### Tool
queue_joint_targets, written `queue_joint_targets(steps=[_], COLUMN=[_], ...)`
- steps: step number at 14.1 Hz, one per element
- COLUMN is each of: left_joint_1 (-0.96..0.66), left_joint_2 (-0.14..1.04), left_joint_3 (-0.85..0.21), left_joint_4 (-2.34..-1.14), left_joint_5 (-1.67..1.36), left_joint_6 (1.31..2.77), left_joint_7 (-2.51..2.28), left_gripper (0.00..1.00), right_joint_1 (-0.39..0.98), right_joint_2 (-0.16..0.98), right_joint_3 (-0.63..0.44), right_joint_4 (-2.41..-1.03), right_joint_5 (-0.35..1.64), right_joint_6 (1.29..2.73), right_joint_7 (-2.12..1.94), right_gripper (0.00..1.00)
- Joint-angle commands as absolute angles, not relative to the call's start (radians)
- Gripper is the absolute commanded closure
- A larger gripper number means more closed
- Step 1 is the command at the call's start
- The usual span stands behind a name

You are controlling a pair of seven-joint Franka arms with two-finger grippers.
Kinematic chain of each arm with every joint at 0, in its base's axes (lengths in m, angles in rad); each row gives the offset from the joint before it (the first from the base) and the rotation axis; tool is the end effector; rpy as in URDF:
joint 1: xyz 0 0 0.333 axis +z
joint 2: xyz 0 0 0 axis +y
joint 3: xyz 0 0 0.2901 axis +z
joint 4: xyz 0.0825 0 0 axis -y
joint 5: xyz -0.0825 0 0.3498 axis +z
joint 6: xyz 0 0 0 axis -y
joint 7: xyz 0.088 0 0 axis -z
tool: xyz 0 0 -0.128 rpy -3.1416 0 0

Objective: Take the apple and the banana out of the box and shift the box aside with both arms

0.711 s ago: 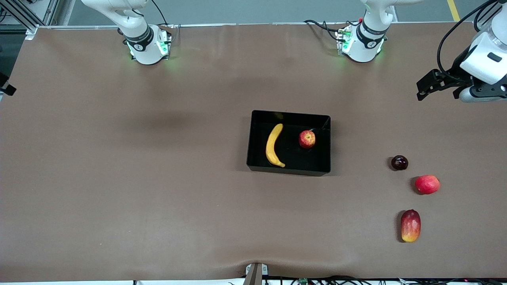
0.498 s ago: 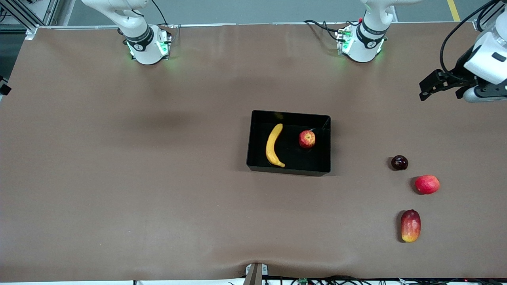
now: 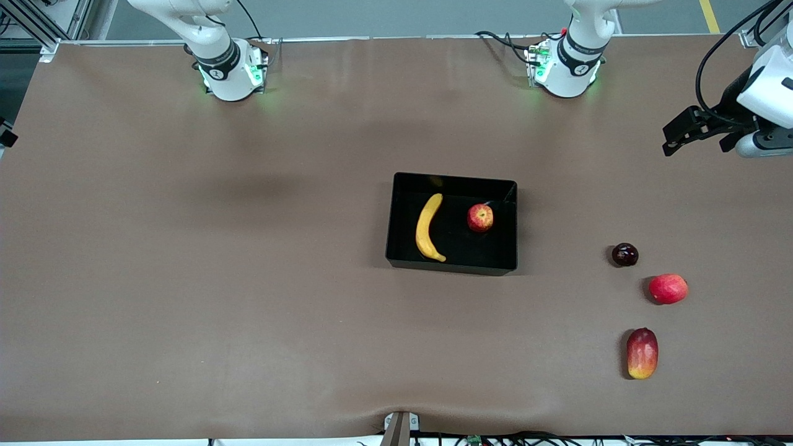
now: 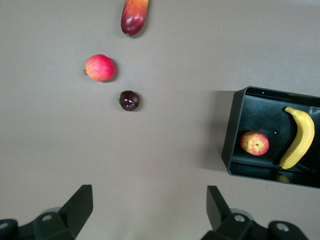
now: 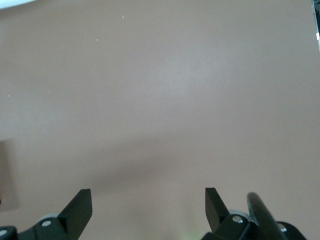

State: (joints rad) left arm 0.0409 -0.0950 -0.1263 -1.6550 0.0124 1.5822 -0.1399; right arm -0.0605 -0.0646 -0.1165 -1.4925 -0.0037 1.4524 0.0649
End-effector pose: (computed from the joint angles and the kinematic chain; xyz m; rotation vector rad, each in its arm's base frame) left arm 0.4926 -0.0434 0.5895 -3.1184 -0.0857 -0.0375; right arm 0.4812 -0.0888 0.6333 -3.1159 0.3792 -0.0380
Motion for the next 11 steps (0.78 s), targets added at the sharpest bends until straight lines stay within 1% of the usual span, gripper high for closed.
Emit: queue_joint_targets(steps=[1, 6, 8, 11], left_joint_1=[0.048, 0.041, 0.032, 0.032], left_joint_2=[-0.091, -0.063, -0.022, 0.053], left_joint_3=[-0.130, -0.133, -0.147, -0.214], left_joint_4=[-1.634, -1.631, -1.632, -1.657], left_joint_5=[0.014, 0.014, 0.014, 0.012], left_joint_6=[1.559, 1.559, 1.580, 1.662], left_joint_7=[-0.126, -0.141, -0.146, -0.211], left_gripper=[0.00, 0.00, 0.00, 0.00], right_joint_1=[-0.054, -0.040, -0.040, -0.048], right_joint_2=[-0.058, -0.058, -0.058, -0.035], right_joint_3=[-0.107, -0.104, -0.104, -0.106], right_joint_4=[-1.471, -1.470, -1.470, -1.470], right_joint_5=[-0.012, -0.002, -0.003, -0.003], right_joint_6=[1.419, 1.359, 1.361, 1.371], right_joint_7=[0.066, 0.066, 0.066, 0.066], right_gripper=[0.00, 0.00, 0.00, 0.00])
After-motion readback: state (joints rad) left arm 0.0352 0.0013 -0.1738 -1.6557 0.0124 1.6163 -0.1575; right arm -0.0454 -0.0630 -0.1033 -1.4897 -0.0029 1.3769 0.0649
